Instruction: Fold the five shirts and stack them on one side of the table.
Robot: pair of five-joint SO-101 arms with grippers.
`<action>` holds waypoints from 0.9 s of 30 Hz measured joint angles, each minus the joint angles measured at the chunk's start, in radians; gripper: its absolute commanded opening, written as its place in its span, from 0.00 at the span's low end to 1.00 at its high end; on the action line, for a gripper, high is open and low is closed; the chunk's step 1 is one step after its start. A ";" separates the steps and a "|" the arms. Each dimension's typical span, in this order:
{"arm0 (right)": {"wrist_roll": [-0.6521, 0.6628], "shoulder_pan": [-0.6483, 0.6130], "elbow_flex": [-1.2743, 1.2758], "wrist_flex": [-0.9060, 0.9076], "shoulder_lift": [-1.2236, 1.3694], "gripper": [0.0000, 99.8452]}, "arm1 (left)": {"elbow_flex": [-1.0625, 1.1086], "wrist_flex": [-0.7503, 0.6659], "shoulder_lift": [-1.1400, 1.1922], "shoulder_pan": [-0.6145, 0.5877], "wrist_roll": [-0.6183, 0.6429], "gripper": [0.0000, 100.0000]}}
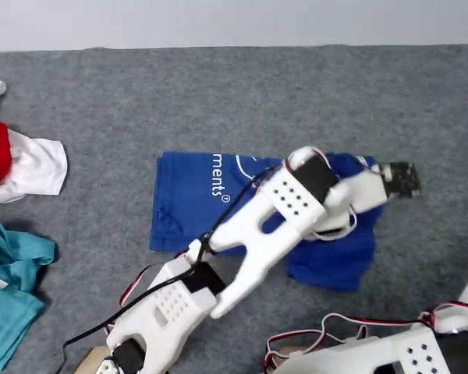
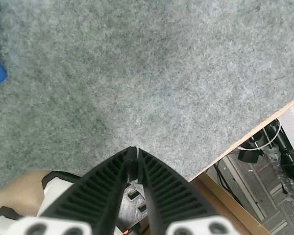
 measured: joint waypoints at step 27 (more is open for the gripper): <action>0.000 0.000 0.000 0.000 0.000 0.01 | 0.295 -0.221 -0.028 -0.222 0.003 0.13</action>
